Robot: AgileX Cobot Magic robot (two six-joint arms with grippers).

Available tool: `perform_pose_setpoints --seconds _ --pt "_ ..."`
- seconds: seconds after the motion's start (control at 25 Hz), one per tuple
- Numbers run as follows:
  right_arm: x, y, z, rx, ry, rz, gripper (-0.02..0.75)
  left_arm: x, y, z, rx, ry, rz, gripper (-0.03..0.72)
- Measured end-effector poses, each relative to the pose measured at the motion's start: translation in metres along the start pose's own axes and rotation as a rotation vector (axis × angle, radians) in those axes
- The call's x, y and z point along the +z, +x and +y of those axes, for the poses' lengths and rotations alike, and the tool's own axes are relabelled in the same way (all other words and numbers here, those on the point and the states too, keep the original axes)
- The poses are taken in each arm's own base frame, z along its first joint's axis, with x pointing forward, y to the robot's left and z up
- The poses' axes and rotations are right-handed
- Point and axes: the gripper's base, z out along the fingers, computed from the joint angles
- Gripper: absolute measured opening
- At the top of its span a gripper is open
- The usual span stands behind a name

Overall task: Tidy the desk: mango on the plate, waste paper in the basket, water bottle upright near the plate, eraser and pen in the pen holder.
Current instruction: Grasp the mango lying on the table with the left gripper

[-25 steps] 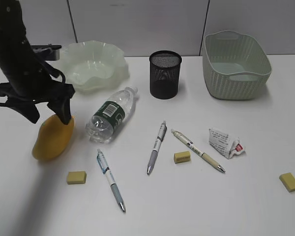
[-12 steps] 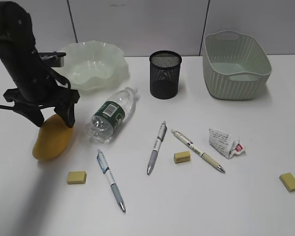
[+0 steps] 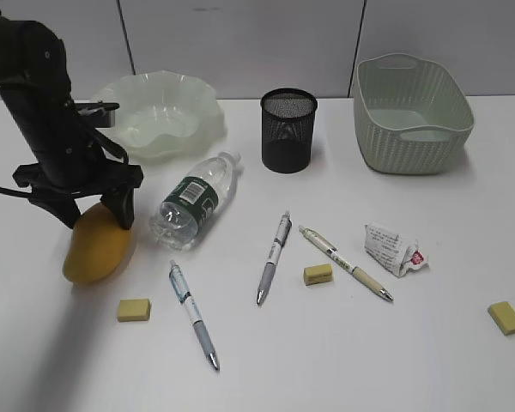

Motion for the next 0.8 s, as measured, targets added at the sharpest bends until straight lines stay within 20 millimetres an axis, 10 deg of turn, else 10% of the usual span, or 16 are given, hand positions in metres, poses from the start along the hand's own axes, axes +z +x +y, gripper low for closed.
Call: perform_pose_setpoints --seconds 0.8 --pt "0.0 0.0 0.0 0.0 0.0 0.0 0.457 -0.01 0.008 0.001 0.007 -0.017 0.063 0.582"
